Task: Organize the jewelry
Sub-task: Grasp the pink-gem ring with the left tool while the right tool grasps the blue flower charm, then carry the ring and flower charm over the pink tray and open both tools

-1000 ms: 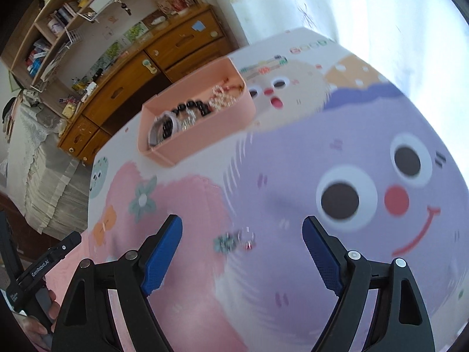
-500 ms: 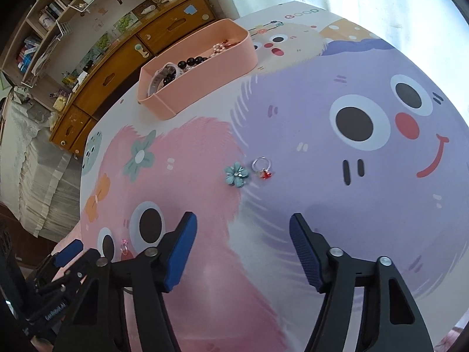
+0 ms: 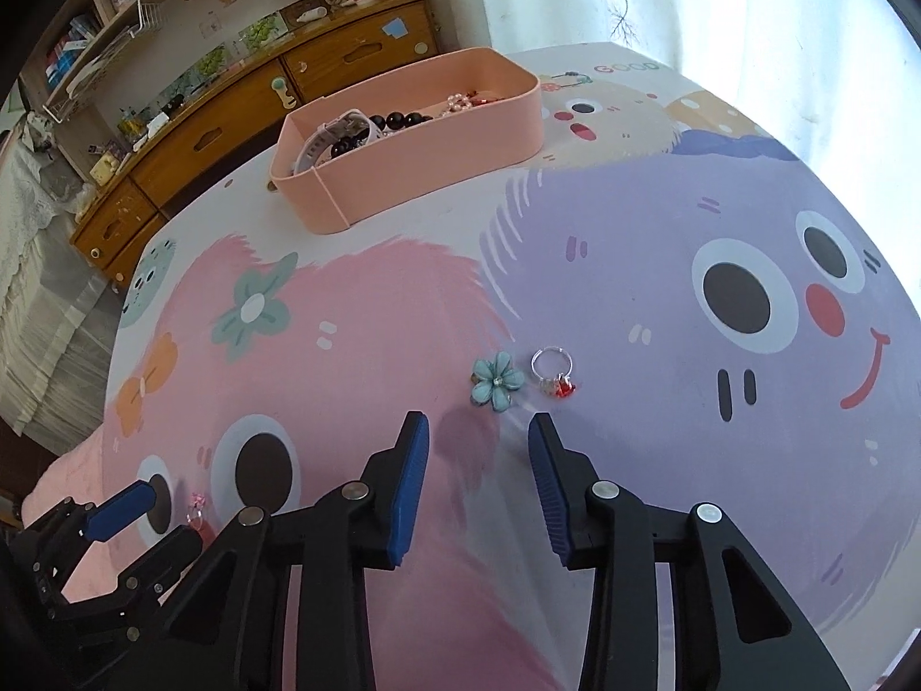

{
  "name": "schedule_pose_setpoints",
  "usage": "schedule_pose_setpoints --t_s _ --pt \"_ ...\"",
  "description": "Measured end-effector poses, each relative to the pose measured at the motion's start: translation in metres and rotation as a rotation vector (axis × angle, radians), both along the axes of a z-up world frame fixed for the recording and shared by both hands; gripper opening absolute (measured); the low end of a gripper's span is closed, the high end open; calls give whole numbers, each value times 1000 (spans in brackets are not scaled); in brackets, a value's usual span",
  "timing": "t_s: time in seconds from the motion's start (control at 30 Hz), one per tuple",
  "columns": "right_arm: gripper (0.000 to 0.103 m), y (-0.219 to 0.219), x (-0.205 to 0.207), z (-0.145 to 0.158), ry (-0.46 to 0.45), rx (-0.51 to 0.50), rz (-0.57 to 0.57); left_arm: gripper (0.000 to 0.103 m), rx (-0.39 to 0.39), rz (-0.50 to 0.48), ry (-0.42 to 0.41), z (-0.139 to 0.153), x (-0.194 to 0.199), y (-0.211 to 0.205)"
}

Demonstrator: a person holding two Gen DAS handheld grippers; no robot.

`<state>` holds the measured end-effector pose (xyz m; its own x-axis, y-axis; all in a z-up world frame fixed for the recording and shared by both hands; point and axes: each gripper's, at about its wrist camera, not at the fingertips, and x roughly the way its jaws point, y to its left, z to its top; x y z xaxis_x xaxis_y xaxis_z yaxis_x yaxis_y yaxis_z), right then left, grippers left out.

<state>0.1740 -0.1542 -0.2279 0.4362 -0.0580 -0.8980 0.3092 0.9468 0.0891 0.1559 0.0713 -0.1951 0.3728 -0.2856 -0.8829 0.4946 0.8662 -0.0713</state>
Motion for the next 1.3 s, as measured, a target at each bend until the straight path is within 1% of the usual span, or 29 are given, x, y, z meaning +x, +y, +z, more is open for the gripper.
schedule_pose_setpoints --t_s 0.03,0.1,0.3,0.4,0.57,0.63,0.83,1.03,1.17,1.3 --pt "35 0 2 -1 -1 -11 4 43 5 -6 -3 -1 0 0" --pt "33 1 4 -2 -7 -34 7 39 17 -16 -10 -4 0 -3" --pt "27 4 12 -5 -20 -102 20 37 17 -37 -2 -12 1 -4" --pt "24 5 16 -5 -22 -127 43 34 20 -53 -26 -13 0 -6" --pt "19 4 18 -6 -24 -135 59 23 10 -80 -43 -12 -4 -10" --pt "18 3 18 -7 -26 -129 60 14 9 -87 -45 -12 -5 -11" --pt "17 2 18 -6 -28 -118 72 14 8 -81 -50 -12 -5 -12" --pt "17 2 18 -3 -31 -102 104 13 11 -42 -47 -12 -5 -13" --pt "17 2 18 5 -46 -96 140 13 14 -18 -48 -10 -3 -15" --pt "17 3 18 20 -76 -97 190 13 -4 14 -55 2 3 -20"
